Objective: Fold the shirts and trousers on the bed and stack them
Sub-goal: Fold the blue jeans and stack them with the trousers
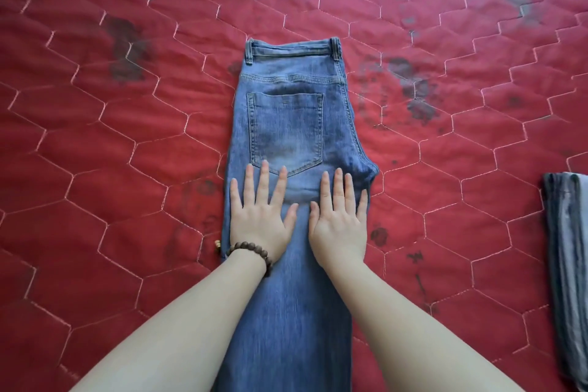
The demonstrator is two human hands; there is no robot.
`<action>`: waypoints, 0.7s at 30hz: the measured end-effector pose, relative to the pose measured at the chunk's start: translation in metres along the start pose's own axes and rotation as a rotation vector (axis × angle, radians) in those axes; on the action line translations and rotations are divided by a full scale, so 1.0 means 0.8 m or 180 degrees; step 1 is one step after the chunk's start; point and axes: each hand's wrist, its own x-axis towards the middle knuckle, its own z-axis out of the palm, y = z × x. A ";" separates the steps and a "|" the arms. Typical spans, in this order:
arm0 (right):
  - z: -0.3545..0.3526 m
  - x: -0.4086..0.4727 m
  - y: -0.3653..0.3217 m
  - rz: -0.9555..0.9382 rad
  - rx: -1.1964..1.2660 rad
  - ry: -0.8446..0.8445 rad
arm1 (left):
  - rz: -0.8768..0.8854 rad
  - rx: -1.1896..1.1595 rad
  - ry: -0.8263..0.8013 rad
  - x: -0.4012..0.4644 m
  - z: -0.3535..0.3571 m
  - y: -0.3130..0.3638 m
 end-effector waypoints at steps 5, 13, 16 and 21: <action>0.008 -0.093 -0.016 -0.0278 -0.0097 -0.0079 | 0.0167 0.0079 -0.0226 -0.099 0.008 0.005; 0.024 -0.242 -0.025 -0.0063 -0.0147 -0.0237 | 0.0263 -0.0054 -0.0400 -0.252 0.017 0.004; 0.027 -0.284 -0.028 -0.0050 -0.0143 -0.0267 | 0.0279 0.0022 -0.0441 -0.290 0.021 0.002; 0.031 -0.350 -0.029 -0.0049 -0.0116 -0.0314 | 0.0232 -0.0002 -0.0499 -0.357 0.024 0.002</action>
